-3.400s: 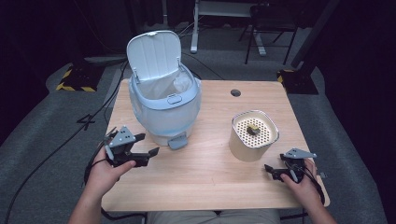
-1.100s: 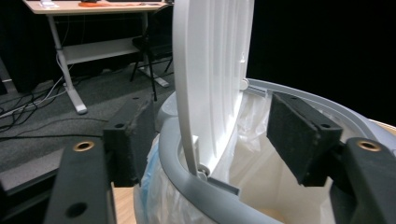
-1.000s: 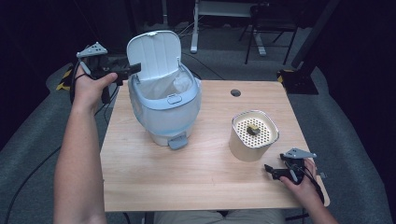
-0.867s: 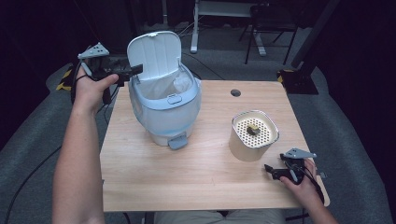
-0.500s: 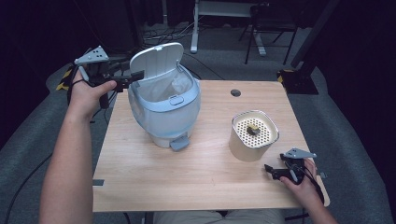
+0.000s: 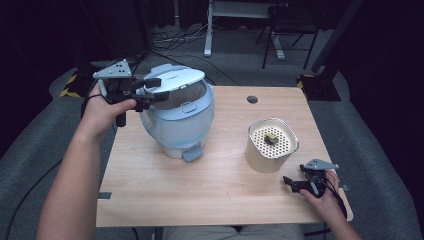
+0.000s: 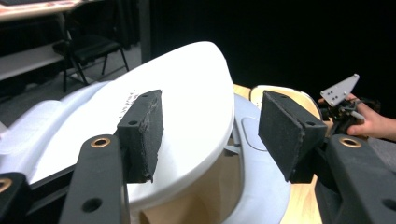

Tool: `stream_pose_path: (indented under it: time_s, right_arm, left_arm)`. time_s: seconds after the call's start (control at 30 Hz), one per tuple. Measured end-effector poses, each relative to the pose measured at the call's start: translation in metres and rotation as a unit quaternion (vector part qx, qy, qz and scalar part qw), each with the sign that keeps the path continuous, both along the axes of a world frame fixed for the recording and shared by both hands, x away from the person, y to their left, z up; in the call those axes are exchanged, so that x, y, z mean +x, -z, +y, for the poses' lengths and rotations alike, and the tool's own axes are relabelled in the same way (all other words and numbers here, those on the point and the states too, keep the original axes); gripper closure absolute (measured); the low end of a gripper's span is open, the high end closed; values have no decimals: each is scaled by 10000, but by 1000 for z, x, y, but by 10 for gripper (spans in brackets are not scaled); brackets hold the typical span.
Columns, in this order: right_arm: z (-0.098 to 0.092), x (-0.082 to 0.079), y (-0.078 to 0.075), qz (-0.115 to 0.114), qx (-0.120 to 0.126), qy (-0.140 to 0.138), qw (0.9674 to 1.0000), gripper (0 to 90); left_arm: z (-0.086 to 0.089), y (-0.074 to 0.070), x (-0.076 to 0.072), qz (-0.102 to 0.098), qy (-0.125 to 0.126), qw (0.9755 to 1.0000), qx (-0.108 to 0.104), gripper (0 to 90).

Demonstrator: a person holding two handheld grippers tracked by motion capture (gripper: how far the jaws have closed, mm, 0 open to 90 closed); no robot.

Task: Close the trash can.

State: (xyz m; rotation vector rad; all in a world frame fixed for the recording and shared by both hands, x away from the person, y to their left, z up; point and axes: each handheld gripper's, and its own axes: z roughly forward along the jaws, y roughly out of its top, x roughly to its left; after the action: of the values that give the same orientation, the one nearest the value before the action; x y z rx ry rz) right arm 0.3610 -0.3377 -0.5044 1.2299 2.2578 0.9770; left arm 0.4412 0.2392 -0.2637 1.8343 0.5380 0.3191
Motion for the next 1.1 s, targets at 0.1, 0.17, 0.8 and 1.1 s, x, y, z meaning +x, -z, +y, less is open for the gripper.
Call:
stream_pose_path:
  time_s: [0.1,0.17,0.8,1.1]
  right_arm:
    - [0,0,0,1,0,0,10000,122]
    - [0,0,0,-3,-1,-3,10000,122]
    - [0,0,0,0,0,0,10000,122]
    - [0,0,0,-4,0,-2,10000,122]
  left_arm:
    - [-8,3,0,115,147,9998,15,421]
    - [-13,6,1,190,223,9995,90,432]
    - [-36,19,17,390,4,9986,362,520]
    - [-41,21,17,2,-182,9979,615,550]
